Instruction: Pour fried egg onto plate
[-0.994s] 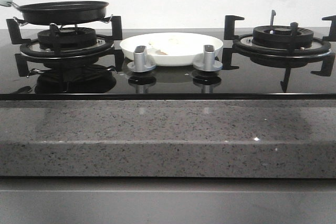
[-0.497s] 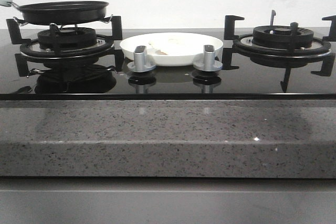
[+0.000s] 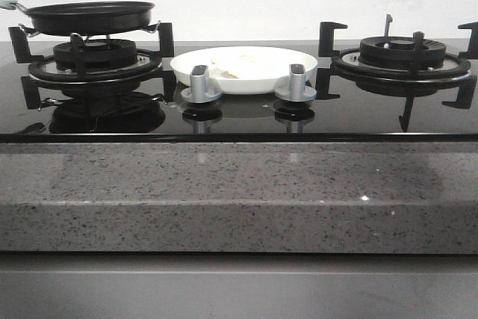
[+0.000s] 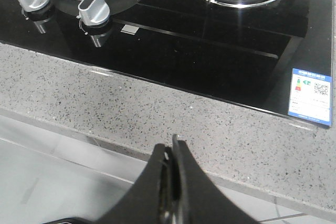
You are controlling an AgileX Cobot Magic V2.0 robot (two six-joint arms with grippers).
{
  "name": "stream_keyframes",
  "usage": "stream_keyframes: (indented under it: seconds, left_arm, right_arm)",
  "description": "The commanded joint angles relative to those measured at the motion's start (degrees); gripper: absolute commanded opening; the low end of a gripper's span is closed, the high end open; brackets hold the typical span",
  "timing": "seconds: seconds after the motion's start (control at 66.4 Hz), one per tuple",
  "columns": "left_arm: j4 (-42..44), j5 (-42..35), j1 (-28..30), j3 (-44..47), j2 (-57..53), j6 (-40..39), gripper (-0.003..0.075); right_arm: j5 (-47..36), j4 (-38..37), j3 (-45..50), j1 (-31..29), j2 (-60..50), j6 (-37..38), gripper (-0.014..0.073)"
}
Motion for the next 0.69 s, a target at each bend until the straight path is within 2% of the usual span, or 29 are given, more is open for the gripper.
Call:
stream_keyframes:
  seconds: [0.0,0.181,0.346,0.467,0.512,0.678]
  left_arm:
    - [-0.6,-15.2,1.2,6.2,-5.1,-0.1,-0.002]
    - [-0.4,-31.4,2.9,21.5,-14.4,-0.1,-0.002]
    - [-1.4,-42.0,5.1,28.9,-18.9,-0.1,-0.002]
    - [-1.7,-45.9,5.4,32.2,-22.5,-0.1,-0.002]
    - [-1.7,-43.7,5.4,32.1,-23.8,-0.1,-0.002]
    - [-1.8,-43.3,5.4,32.1,-23.4,-0.1,-0.002]
  right_arm:
    - [-3.6,0.5,-1.2,-0.3,0.3,-0.2,-0.0069]
    - [-3.6,0.5,-1.2,-0.3,0.3,-0.2,-0.0069]
    - [-3.6,0.5,-1.2,-0.3,0.3,-0.2,-0.0069]
    - [-3.6,0.5,-1.2,-0.3,0.3,-0.2,-0.0069]
    - [-3.6,0.5,-1.2,-0.3,0.3,-0.2,-0.0069]
    - [-3.5,0.5,-1.2,-0.3,0.4,-0.2,-0.0069]
